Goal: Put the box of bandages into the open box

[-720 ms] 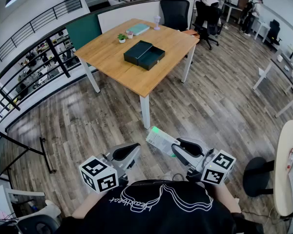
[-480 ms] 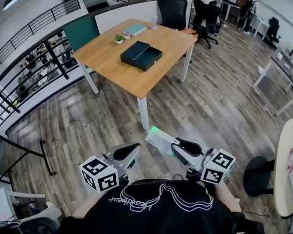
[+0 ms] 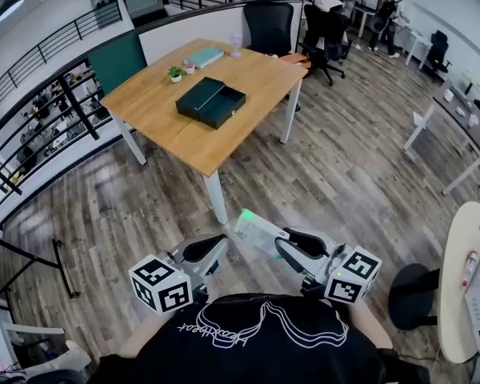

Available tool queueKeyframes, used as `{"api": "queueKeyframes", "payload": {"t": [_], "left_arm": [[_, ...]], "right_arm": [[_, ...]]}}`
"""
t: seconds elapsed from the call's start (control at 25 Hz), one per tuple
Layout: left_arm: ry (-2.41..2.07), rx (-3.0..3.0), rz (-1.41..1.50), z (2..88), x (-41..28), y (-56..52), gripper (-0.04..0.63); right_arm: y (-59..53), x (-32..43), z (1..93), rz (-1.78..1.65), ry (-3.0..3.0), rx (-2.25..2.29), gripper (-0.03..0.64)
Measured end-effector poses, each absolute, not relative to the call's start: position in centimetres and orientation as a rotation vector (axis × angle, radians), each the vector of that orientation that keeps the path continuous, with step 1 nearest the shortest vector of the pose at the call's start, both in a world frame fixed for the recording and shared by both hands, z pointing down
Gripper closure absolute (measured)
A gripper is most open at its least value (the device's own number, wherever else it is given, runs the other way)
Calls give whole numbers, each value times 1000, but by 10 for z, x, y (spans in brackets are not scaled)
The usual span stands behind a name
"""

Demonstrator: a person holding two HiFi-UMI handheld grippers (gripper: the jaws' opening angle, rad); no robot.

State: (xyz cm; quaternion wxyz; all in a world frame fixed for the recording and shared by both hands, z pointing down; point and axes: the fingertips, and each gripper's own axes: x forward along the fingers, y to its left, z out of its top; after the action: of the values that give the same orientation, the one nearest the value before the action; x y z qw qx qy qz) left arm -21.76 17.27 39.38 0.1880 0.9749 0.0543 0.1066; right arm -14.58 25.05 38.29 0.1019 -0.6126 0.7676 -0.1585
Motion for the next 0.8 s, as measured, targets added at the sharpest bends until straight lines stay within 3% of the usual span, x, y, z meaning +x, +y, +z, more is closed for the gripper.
{"api": "queueKeyframes", "payload": {"t": [0.8], "left_arm": [[180, 2703, 398, 424, -113, 179, 595]], "right_arm": [[266, -25, 417, -552, 2112, -1853, 502]]}}
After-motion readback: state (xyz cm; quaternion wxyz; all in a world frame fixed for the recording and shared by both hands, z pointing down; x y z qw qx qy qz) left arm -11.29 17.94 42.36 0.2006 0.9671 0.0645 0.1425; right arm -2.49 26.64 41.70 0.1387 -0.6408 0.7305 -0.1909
